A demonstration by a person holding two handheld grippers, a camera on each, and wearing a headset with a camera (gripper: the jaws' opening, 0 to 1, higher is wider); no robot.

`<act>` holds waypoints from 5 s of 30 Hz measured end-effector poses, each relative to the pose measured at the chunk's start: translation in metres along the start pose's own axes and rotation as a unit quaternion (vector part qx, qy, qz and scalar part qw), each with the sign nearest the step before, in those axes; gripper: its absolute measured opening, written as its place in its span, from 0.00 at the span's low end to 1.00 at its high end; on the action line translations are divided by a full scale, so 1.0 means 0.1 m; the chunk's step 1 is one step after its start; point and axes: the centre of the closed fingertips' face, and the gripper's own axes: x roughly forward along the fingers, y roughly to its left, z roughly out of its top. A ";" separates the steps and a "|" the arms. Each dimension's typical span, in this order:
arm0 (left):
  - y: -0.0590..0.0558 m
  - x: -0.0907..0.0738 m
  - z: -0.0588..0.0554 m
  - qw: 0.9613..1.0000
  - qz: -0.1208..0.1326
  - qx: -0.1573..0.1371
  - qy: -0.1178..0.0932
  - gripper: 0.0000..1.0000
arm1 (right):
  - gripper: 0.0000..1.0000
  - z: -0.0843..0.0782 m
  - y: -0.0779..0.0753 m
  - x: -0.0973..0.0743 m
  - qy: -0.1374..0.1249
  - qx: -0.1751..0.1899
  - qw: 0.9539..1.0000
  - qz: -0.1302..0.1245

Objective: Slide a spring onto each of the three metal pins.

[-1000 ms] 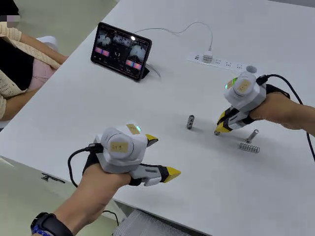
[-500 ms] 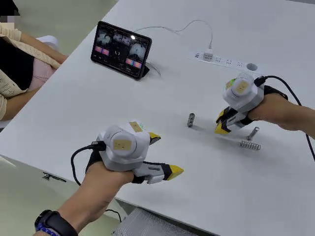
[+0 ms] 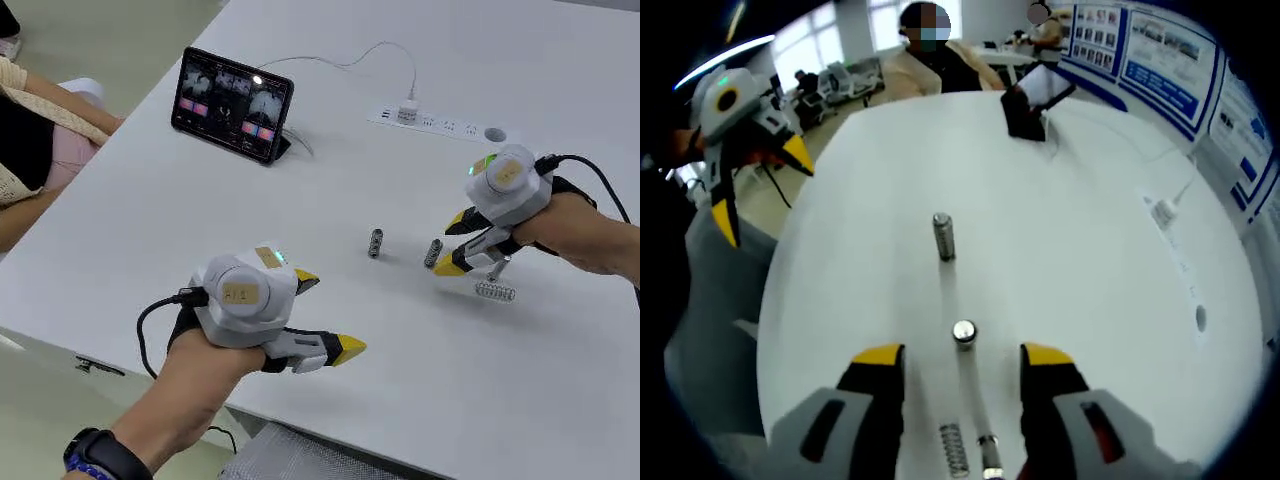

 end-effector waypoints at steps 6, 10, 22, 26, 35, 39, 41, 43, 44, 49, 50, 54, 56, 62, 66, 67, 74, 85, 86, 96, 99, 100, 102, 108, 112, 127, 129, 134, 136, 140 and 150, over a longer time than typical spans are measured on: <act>-0.03 0.03 0.03 1.000 -0.003 0.000 -0.002 0.63 | 0.51 -0.02 -0.01 -0.10 -0.021 0.021 1.000 -0.007; -0.02 0.05 0.06 1.000 -0.002 -0.003 -0.004 0.63 | 0.52 -0.06 0.00 -0.14 -0.026 0.028 0.999 -0.011; -0.01 0.06 0.11 1.000 0.000 -0.002 -0.007 0.63 | 0.52 -0.07 0.03 -0.24 -0.067 0.068 0.995 -0.019; 0.02 0.06 0.11 1.000 0.004 -0.005 -0.008 0.63 | 0.52 -0.04 0.04 -0.28 -0.095 0.096 0.991 -0.024; 0.08 0.08 0.13 1.000 0.010 -0.011 -0.011 0.64 | 0.53 -0.08 0.09 -0.39 -0.126 0.122 0.984 -0.040; 0.10 0.11 0.13 1.000 0.012 -0.013 -0.010 0.64 | 0.53 -0.10 0.10 -0.45 -0.138 0.130 0.981 -0.045; 0.10 0.13 0.13 1.000 0.012 -0.011 -0.008 0.64 | 0.53 -0.11 0.11 -0.49 -0.145 0.133 0.979 -0.047; 0.11 0.15 0.15 1.000 0.012 -0.012 -0.009 0.64 | 0.53 -0.13 0.12 -0.52 -0.149 0.136 0.978 -0.052; 0.11 0.16 0.15 1.000 0.013 -0.012 -0.010 0.64 | 0.54 -0.14 0.12 -0.54 -0.150 0.137 0.978 -0.055; 0.11 0.22 0.19 1.000 0.010 -0.011 -0.012 0.64 | 0.54 -0.20 0.15 -0.64 -0.167 0.154 0.971 -0.067; 0.11 0.23 0.20 1.000 0.009 -0.010 -0.012 0.64 | 0.55 -0.22 0.16 -0.65 -0.169 0.156 0.971 -0.072; 0.11 0.26 0.22 1.000 0.007 -0.007 -0.012 0.65 | 0.56 -0.28 0.19 -0.72 -0.176 0.165 0.967 -0.081; 0.12 0.28 0.22 1.000 0.006 -0.006 -0.011 0.65 | 0.56 -0.30 0.21 -0.77 -0.181 0.170 0.965 -0.086; 0.12 0.33 0.25 1.000 0.001 -0.003 -0.011 0.65 | 0.58 -0.36 0.26 -0.86 -0.192 0.183 0.960 -0.094; 0.12 0.36 0.26 1.000 -0.002 -0.001 -0.010 0.65 | 0.59 -0.39 0.31 -0.92 -0.200 0.189 0.956 -0.098; 0.11 0.37 0.27 1.000 -0.003 0.000 -0.010 0.65 | 0.59 -0.40 0.34 -0.93 -0.201 0.191 0.956 -0.099; 0.10 0.43 0.30 1.000 -0.009 0.005 -0.009 0.66 | 0.63 -0.45 0.47 -0.97 -0.211 0.200 0.952 -0.096; 0.01 0.57 0.36 1.000 -0.027 0.016 -0.003 0.67 | 0.67 -0.62 0.61 -1.09 -0.221 0.222 0.943 -0.109; 0.01 0.58 0.36 0.999 -0.028 0.017 -0.002 0.67 | 0.68 -0.64 0.62 -1.09 -0.222 0.224 0.943 -0.109; -0.13 0.72 0.42 0.998 -0.051 0.035 0.008 0.68 | 0.71 -0.86 0.74 -1.12 -0.217 0.248 0.937 -0.118; -0.18 0.77 0.43 0.998 -0.058 0.039 0.010 0.69 | 0.72 -0.93 0.76 -1.13 -0.214 0.255 0.935 -0.121; -0.20 0.79 0.44 0.997 -0.061 0.041 0.011 0.69 | 0.73 -0.96 0.76 -1.13 -0.214 0.258 0.934 -0.122; -0.22 0.82 0.44 0.997 -0.065 0.043 0.013 0.69 | 0.73 -0.98 0.77 -1.15 -0.214 0.261 0.933 -0.123; -0.36 0.96 0.45 0.995 -0.084 0.053 0.019 0.69 | 0.74 -1.08 0.76 -1.23 -0.219 0.273 0.927 -0.133; -0.45 1.05 0.48 0.993 -0.095 0.063 0.024 0.69 | 0.74 -1.13 0.78 -1.24 -0.218 0.277 0.926 -0.134; -0.68 1.45 0.52 0.984 -0.136 0.102 0.046 0.69 | 0.76 -1.29 0.91 -1.34 -0.223 0.299 0.917 -0.140; -0.70 1.51 0.53 0.984 -0.140 0.102 0.047 0.69 | 0.76 -1.33 0.93 -1.35 -0.222 0.301 0.917 -0.141; -0.72 1.64 0.55 0.983 -0.146 0.103 0.051 0.68 | 0.76 -1.39 0.96 -1.39 -0.225 0.311 0.913 -0.142; -0.72 1.70 0.55 0.982 -0.147 0.104 0.053 0.68 | 0.77 -1.40 0.98 -1.39 -0.224 0.312 0.912 -0.141; -0.72 1.81 0.56 0.982 -0.149 0.099 0.056 0.67 | 0.78 -1.41 1.01 -1.38 -0.222 0.312 0.913 -0.138; -0.73 2.04 0.59 0.983 -0.151 0.088 0.057 0.63 | 0.79 -1.46 1.06 -1.40 -0.223 0.317 0.912 -0.136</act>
